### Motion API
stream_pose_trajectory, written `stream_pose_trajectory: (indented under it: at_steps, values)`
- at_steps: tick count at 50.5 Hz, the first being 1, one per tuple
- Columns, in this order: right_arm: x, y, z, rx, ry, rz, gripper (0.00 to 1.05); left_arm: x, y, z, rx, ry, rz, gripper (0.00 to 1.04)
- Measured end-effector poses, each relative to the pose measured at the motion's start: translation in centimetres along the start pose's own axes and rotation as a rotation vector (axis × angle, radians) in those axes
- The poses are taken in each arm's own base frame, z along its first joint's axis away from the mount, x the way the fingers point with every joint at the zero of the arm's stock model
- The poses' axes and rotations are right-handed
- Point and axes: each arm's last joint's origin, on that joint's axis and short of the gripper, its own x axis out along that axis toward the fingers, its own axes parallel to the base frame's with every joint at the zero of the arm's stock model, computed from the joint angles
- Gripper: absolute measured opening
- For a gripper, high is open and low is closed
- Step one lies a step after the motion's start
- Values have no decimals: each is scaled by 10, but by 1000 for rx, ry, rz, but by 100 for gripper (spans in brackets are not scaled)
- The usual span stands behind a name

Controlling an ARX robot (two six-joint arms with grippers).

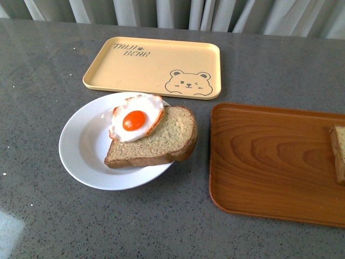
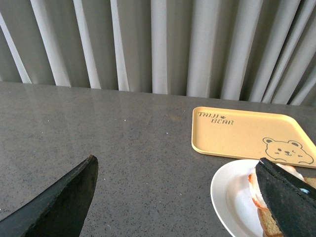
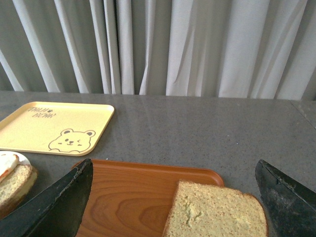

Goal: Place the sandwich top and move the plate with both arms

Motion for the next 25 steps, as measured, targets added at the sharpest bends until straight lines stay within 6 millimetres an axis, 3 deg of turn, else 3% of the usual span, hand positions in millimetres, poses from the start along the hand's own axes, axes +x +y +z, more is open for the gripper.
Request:
stream_pose_trajectory:
  at_steps: [25]
  values:
    - [0,0,0,0,0,0,96,0,0,0,0,0,0,96]
